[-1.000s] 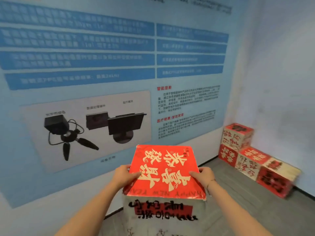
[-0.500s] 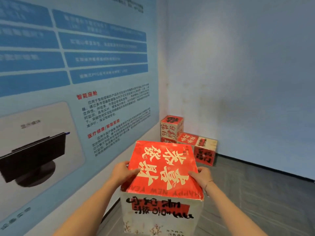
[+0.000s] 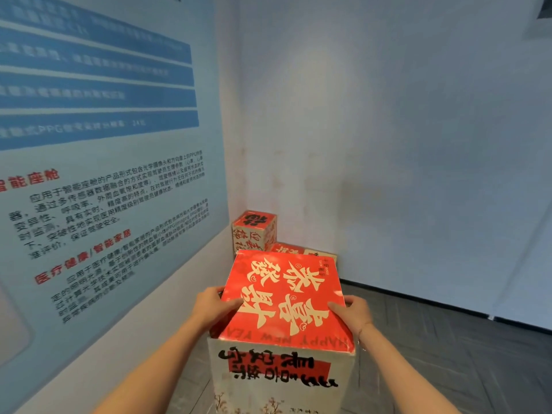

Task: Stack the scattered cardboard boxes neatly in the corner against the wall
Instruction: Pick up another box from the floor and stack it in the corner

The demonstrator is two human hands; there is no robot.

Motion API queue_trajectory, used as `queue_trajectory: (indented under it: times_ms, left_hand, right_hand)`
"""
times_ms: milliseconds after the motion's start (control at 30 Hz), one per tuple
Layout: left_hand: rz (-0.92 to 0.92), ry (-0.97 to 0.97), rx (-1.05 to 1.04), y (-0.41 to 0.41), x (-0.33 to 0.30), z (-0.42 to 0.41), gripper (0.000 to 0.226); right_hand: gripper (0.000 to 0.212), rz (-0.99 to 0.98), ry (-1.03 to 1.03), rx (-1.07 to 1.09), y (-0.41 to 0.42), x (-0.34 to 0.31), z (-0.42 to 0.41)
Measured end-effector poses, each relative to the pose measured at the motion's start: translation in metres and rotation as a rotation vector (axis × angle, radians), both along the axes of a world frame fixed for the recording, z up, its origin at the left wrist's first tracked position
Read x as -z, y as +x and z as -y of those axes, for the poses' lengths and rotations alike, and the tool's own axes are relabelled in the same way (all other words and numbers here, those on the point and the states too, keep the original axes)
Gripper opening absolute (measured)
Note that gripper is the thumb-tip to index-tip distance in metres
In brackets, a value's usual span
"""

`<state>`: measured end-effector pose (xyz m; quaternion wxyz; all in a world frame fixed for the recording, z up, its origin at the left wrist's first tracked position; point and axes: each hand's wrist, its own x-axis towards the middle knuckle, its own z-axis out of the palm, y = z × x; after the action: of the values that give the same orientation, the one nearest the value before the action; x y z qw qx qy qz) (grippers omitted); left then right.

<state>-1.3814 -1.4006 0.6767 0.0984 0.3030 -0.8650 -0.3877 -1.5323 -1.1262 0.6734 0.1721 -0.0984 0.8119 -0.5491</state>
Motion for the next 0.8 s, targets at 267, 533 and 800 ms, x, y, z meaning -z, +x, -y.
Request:
queue_trajectory:
  times_ms: [267,533,800]
  left_hand:
    - [-0.020,0.018,0.013,-0.096,0.001,0.034,0.042]
    - [0.007,0.039,0.053,-0.195,0.020,0.097,0.046]
    - [0.050,0.061,0.150,-0.331,0.009,0.181,0.041]
  right_hand:
    - [0.032,-0.033,-0.032,0.004,-0.094,-0.003,0.032]
    - [0.035,0.029,-0.019,0.047,-0.186,0.021,0.091]
    - [0.028,0.033,0.022,0.098,-0.299,0.029,0.161]
